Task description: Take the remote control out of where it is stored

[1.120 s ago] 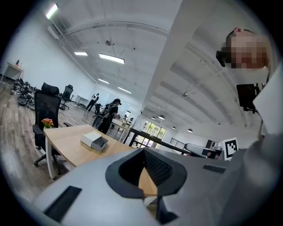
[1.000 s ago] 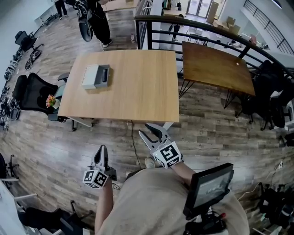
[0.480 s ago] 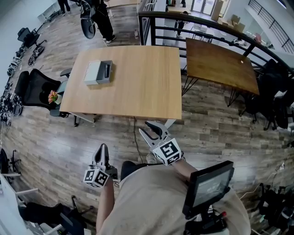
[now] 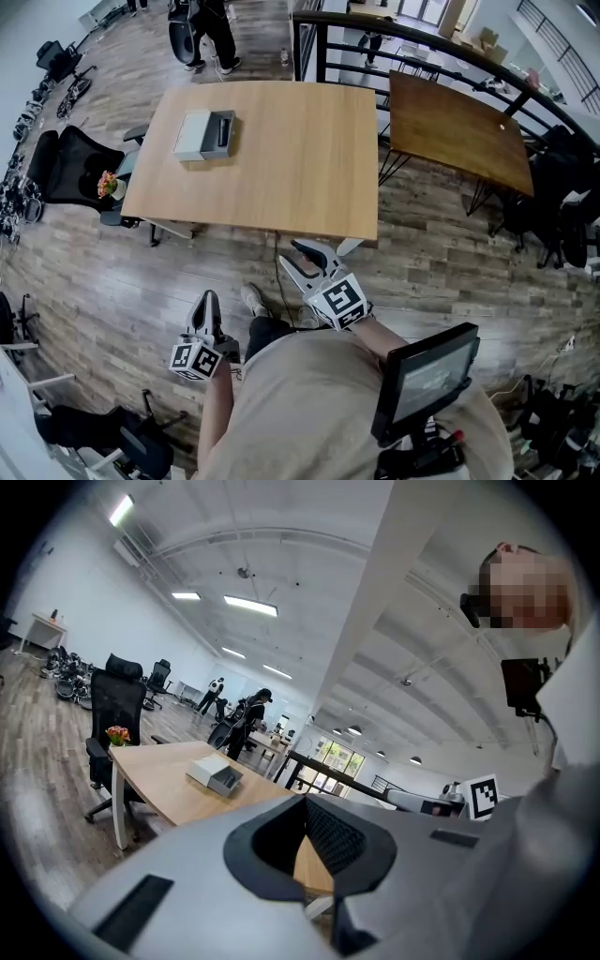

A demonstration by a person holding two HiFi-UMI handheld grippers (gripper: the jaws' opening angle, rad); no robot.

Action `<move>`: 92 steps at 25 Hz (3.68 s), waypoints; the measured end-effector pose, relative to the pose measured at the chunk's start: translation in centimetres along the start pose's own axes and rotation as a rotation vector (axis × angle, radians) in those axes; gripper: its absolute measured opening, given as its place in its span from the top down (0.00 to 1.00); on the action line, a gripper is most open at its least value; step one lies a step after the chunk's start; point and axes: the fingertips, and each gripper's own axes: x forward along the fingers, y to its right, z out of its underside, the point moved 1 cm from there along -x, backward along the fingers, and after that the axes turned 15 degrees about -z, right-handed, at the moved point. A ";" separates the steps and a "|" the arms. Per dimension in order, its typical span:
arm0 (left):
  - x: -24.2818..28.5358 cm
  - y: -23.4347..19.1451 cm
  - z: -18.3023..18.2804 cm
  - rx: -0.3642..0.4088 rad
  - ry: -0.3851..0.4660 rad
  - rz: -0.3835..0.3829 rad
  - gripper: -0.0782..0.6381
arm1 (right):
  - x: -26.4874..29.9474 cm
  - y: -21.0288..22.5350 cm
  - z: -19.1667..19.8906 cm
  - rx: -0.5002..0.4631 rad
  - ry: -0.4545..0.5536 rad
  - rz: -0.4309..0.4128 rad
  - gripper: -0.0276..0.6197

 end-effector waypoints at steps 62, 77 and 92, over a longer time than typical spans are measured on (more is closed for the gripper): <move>31.4 -16.8 -16.3 0.041 -0.143 0.176 0.90 | 34.5 16.8 -3.9 0.087 -0.089 0.114 0.75; 39.1 -10.9 -17.6 0.061 -0.193 0.213 0.90 | 35.2 27.0 -3.7 0.131 -0.120 0.126 0.75; 48.2 -15.9 -18.6 0.083 -0.312 0.349 0.90 | 42.3 33.4 0.3 0.180 -0.294 0.250 0.75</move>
